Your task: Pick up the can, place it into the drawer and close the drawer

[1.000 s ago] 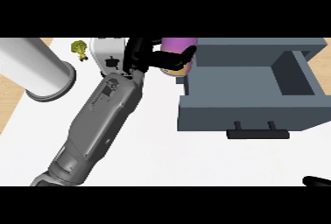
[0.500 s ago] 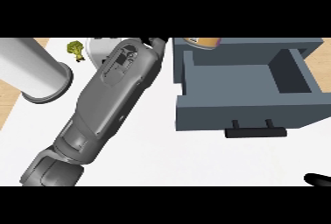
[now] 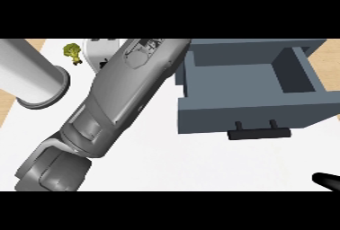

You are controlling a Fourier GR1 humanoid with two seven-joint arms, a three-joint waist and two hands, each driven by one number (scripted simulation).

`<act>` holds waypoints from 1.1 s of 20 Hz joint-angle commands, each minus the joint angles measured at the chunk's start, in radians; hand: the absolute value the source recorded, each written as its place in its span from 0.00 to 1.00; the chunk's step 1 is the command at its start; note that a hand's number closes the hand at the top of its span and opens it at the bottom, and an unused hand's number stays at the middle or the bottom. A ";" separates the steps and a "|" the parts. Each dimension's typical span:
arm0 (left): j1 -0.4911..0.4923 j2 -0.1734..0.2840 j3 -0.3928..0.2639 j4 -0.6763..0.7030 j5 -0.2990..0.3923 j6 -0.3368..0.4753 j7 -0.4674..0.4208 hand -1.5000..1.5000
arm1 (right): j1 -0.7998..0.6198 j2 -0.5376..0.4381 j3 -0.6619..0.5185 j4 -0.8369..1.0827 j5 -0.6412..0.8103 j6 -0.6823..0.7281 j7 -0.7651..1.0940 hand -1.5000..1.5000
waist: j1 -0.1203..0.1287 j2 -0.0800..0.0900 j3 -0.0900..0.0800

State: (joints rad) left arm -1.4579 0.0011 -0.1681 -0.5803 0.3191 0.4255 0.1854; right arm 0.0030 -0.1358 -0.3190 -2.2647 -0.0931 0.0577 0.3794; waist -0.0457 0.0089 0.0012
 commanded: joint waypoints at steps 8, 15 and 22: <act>-0.137 -0.001 -0.097 0.208 0.072 0.080 -0.066 1.00 | -0.025 -0.026 -0.008 0.019 -0.033 0.022 0.005 0.00 | -0.042 0.009 0.002; -0.130 -0.001 -0.136 0.246 0.135 0.179 -0.095 0.00 | -0.054 -0.037 0.021 -0.009 0.002 0.004 0.061 0.00 | -0.055 0.010 0.001; -0.148 -0.001 -0.144 0.283 0.173 0.223 -0.146 0.00 | -0.110 -0.078 0.063 -0.010 0.082 0.021 0.025 0.00 | -0.064 0.021 0.001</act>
State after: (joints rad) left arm -1.5986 0.0001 -0.3144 -0.3234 0.4733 0.6295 0.0677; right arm -0.0758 -0.1862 -0.2716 -2.2504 -0.0470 0.0754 0.3956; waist -0.1064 0.0261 0.0034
